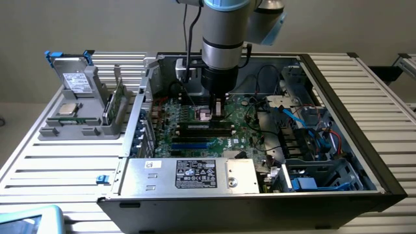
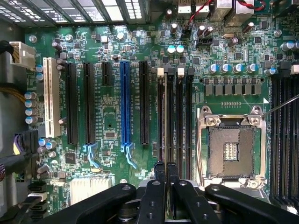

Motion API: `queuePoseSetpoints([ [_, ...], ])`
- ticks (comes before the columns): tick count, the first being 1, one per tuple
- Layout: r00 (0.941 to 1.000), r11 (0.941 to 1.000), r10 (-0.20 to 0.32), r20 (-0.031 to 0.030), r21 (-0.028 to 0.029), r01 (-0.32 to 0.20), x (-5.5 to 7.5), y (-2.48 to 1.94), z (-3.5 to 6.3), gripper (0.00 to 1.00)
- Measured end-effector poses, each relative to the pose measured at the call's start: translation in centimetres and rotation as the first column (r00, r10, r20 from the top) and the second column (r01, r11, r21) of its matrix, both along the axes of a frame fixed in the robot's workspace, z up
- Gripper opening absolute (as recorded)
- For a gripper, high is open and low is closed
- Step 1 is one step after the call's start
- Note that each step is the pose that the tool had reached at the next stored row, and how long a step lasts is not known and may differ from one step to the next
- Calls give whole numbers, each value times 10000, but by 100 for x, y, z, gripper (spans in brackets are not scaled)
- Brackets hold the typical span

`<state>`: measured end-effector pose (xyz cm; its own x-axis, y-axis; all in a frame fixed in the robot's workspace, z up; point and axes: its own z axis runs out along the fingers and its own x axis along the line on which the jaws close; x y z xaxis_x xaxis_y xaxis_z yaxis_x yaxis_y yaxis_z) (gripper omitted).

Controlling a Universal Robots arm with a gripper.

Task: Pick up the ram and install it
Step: 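Insert the ram into the slot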

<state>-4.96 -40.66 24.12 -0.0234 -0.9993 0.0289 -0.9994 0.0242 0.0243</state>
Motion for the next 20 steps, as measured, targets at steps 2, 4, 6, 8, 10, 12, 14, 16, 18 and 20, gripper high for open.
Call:
queuePoseSetpoints([
  [2, 10000, 10000, 1, 1, -1, -1, 0, 0, 0, 13],
  [4, 10000, 10000, 0, 0, -2, 0, 0, 0, 0, 13],
  [6, 10000, 10000, 1, 0, -14, -1, 0, 1, -1, 13],
  [8, 10000, 10000, 1, -1, -30, -1, 0, 2, -4, 13],
  [10, 10000, 10000, 1, -1, -32, -1, 0, 2, -4, 13],
  [12, 10000, 10000, 0, 0, -29, 0, 0, 1, -7, 13],
  [14, 10000, 10000, 0, 1, -27, 0, 0, 2, -16, 13],
  [16, 10000, 10000, 0, 0, -30, 0, 0, 1, -26, 13],
  [18, 10000, 10000, 0, 0, -30, 0, 0, 1, -35, 13],
  [20, 10000, 10000, 1, -1, -31, -1, 0, 1, -39, 13],
])
